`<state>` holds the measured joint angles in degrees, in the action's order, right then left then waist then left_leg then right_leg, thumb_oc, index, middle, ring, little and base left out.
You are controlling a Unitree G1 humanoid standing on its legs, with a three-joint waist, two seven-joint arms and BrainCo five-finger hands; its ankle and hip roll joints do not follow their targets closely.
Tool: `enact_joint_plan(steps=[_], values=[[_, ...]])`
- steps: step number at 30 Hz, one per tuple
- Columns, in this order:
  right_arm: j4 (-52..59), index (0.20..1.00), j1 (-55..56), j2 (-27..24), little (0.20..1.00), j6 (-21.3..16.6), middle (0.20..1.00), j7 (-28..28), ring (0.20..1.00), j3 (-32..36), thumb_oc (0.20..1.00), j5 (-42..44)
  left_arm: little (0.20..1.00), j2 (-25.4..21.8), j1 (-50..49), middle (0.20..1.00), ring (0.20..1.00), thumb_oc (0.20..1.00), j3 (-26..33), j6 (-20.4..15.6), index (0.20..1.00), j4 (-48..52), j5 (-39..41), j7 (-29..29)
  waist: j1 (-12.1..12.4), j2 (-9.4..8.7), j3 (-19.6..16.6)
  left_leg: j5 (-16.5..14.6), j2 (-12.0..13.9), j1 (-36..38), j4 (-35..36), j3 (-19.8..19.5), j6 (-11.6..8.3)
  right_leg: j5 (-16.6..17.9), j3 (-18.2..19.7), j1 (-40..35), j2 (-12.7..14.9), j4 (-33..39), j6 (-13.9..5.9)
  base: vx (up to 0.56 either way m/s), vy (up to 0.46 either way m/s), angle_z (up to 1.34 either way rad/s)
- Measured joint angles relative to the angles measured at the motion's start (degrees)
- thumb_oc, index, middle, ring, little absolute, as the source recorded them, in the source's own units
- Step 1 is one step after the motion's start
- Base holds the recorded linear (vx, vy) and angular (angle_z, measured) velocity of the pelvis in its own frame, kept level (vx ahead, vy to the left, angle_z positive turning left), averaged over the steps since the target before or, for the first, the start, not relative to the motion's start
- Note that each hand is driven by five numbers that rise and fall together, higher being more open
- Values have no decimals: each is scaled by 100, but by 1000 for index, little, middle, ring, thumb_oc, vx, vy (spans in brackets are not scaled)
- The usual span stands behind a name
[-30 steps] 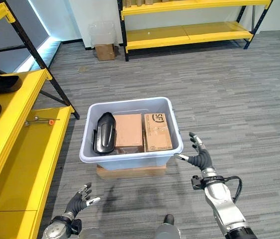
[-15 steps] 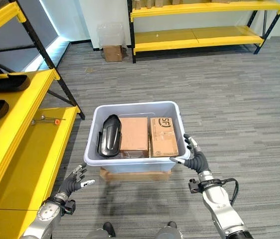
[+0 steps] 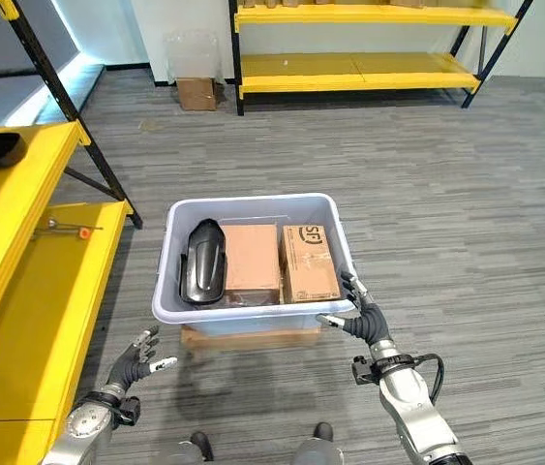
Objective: Move parts from the plastic box to the shelf.
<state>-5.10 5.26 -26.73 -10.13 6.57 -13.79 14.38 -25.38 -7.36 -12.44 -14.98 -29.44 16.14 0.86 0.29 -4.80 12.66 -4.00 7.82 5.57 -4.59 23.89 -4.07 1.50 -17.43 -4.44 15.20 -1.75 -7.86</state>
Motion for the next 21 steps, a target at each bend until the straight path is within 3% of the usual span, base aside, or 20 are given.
enact_joint_plan(steps=[1, 2, 4, 6, 8, 11, 14, 15, 18, 19, 21], values=[[0, 1000, -77, 67, 1000, 26, 1000, 8, 1000, -5, 1000, 0, 1000, -51, 26, 1000, 1000, 1000, 11, -14, 1000, 0, -4, 0, 33, -85, -8, -104, 6, -35, -157, 0, 27, -66, 19, 1, 32, -46, 32, 93, 230, -6], [38, 1000, -127, 111, 1000, 40, 1000, 24, 1000, 16, 1000, 1, 1000, -62, 101, 1000, 1000, 1000, 17, -40, 1000, -4, -48, -1, 27, -133, -22, -191, -4, -61, -258, -12, 73, 6, 27, 147, 97, -357, -56, 111, 272, -8], [218, 1000, -343, 95, 1000, 72, 1000, 37, 1000, -27, 1000, 14, 1000, -75, 202, 1000, 1000, 1000, 37, -138, 1000, 2, -150, 4, 36, -80, 17, -321, -11, -122, -404, 65, 196, 56, 102, 891, 355, -1656, -75, 61, 143, -11], [452, 1000, -273, 112, 1000, 118, 1000, 14, 1000, -59, 1000, 17, 1000, -134, 241, 1000, 1000, 1000, 66, -176, 1000, 61, -220, -9, -4, -36, 41, -308, -83, 27, -323, 105, 252, 482, 231, 1386, 585, -2535, -65, 24, -7, -10], [459, 1000, -182, 110, 1000, 155, 1000, -20, 1000, -109, 1000, 15, 1000, -310, 238, 1000, 1000, 1000, 87, -182, 1000, 318, -220, -72, -1, 17, 73, -240, -26, 144, -96, 179, 335, 356, 297, 1698, 470, -2826, -81, 93, -177, -4], [394, 1000, -35, 117, 1000, 165, 1000, -138, 1000, -106, 1000, -1, 1000, -487, 259, 1000, 1000, 1000, 136, -188, 1000, 596, -216, -214, -33, -94, 23, -186, -121, 171, 61, 256, 289, 311, -53, 1524, 446, -1527, -181, 130, -342, 0], [268, 1000, -33, 119, 1000, 171, 1000, -195, 1000, -106, 1000, -2, 1000, -461, 379, 1000, 1000, 1000, 126, -131, 1000, 707, -215, -379, -90, -71, 35, -200, -145, 149, 27, 255, 250, 727, -154, 1279, 754, -209, -586, 116, -312, -4], [221, 1000, -35, 125, 1000, 171, 1000, -215, 1000, -111, 1000, -4, 1000, -451, 409, 1000, 1000, 1000, 131, -87, 1000, 711, -212, -402, -115, -64, 40, -172, -114, 159, 29, 210, 204, 842, -60, 1243, 884, -77, -580, 193, -372, 12], [74, 1000, -10, 134, 1000, 188, 1000, -251, 1000, -247, 1000, -17, 1000, -516, 320, 1000, 1000, 1000, 143, -18, 1000, 819, -195, -499, -105, -127, 4, 32, 160, 458, 226, 13, -164, 952, -133, 329, 432, 328, -468, 191, -264, 24], [15, 1000, -112, 17, 1000, 192, 1000, -263, 1000, -262, 1000, -55, 1000, -263, 274, 1000, 1000, 1000, 179, 20, 1000, 807, -108, -514, -52, 97, 8, 92, 382, 617, 352, -20, -333, 833, -197, 157, 106, 527, -234, 160, -169, -5], [99, 1000, -260, -244, 1000, 192, 1000, -255, 1000, -226, 1000, -66, 1000, 34, 111, 1000, 1000, 1000, 153, 61, 1000, 1002, -96, -464, -87, 608, 3, 286, 739, 624, 456, -21, -304, 700, -204, 165, -291, 576, -41, 179, -207, -13]])
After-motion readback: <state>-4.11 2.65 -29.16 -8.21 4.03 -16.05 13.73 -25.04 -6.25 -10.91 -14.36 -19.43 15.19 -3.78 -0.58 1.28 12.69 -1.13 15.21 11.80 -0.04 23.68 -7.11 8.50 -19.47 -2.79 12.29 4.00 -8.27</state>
